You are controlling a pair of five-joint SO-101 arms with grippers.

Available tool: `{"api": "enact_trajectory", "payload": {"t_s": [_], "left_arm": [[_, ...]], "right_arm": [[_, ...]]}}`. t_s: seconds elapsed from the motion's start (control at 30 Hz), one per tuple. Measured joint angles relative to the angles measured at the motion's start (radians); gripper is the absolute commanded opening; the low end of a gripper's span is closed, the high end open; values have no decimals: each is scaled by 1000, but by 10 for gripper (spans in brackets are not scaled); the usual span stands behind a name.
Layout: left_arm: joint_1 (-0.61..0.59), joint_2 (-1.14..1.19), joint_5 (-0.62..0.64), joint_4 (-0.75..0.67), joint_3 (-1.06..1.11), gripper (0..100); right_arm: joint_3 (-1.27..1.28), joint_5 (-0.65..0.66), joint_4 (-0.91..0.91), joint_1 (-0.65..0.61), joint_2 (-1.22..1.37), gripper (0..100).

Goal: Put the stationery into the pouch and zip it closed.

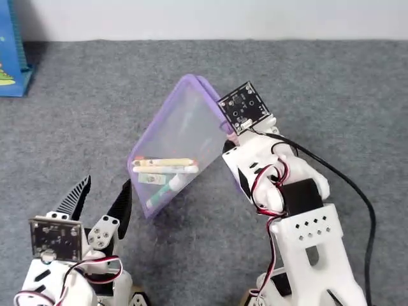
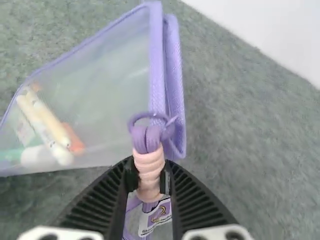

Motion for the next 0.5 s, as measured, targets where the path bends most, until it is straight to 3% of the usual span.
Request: {"api": "enact_trajectory", "payload": {"t_s": [0.1,0.3,0.5], "left_arm": [[0,0,0,0,0,234],[0,0,0,0,0,233],[0,0,0,0,8,232]], "right_arm": [[0,-2,41,0,0,42],[0,-2,180,-3,0,273],[0,-72,264,-6,-31,191]]}}
